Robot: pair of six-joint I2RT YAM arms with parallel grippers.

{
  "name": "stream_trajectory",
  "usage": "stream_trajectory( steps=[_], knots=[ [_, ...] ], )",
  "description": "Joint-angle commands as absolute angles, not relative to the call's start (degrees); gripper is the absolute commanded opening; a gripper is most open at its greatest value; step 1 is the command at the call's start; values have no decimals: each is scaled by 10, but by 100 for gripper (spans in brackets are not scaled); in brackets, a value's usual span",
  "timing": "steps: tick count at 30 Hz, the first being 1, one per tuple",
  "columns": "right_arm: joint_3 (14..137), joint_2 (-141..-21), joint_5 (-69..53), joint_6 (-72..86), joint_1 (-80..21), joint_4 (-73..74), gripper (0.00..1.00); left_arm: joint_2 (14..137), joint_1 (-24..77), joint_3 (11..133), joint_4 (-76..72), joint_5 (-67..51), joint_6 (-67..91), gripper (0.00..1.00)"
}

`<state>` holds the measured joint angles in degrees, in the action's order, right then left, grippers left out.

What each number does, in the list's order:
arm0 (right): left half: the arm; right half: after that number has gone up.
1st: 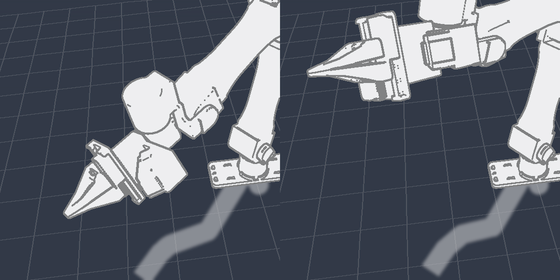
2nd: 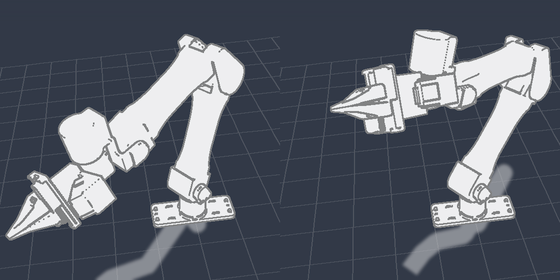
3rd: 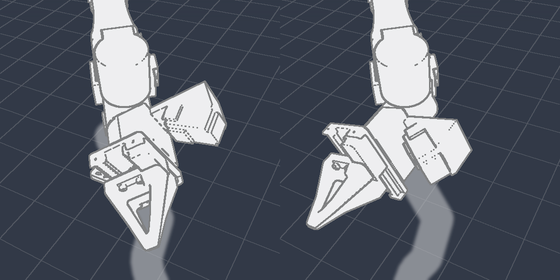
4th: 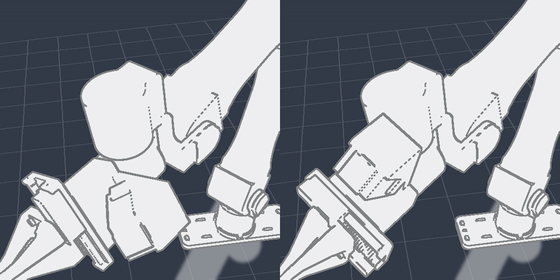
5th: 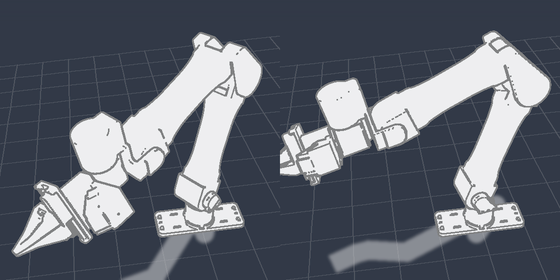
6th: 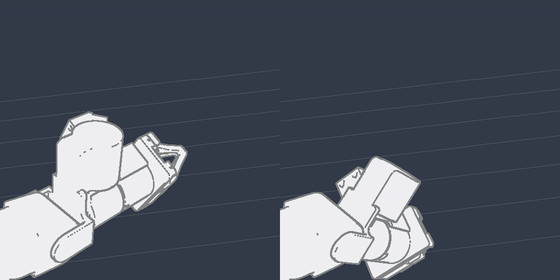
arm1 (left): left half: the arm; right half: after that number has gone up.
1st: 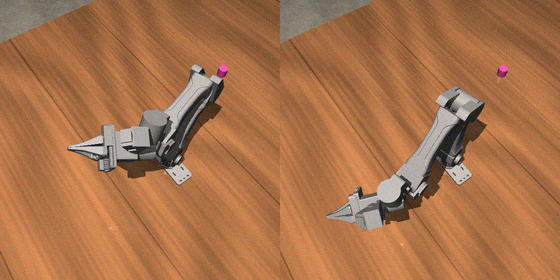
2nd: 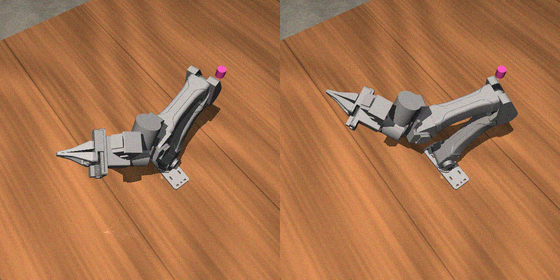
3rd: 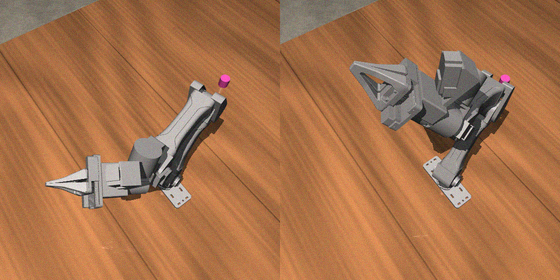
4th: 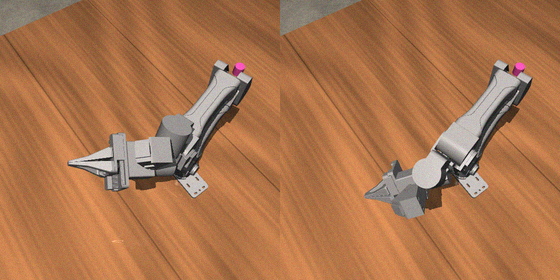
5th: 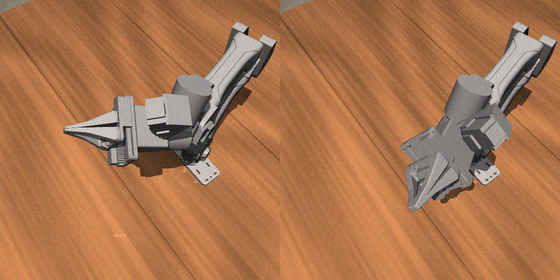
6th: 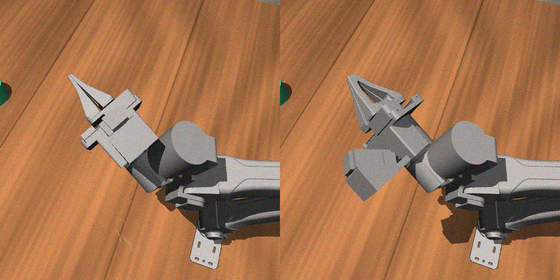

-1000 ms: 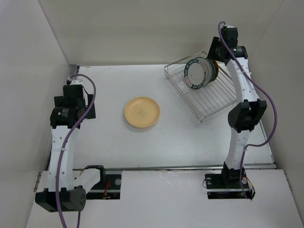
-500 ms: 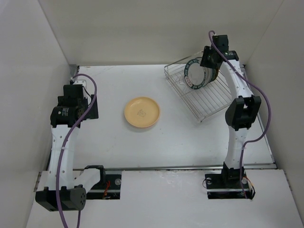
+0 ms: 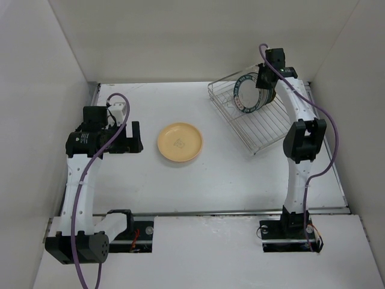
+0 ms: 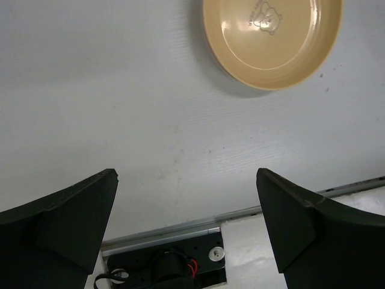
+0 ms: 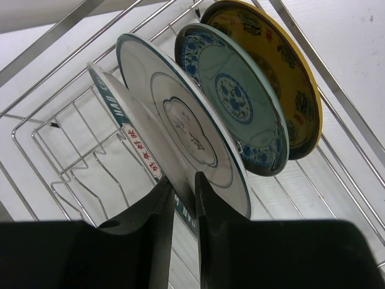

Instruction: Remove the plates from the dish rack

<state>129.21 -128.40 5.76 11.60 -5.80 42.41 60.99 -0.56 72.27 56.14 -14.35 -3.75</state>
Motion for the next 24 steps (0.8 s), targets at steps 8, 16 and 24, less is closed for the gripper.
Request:
stream_trajectory(
  steps=[8, 16, 24],
  knots=[
    [1301, -1212, 143, 110, -70, 386, 0, 606, -10, 729, 568, -162, -43, 100],
    [1341, -1109, 247, 92, -87, 364, 0, 606, -10, 729, 550, -177, -24, 100],
    [1335, -1064, 241, 82, -112, 375, 0, 612, -10, 729, 540, -183, -24, 100]
  ],
)
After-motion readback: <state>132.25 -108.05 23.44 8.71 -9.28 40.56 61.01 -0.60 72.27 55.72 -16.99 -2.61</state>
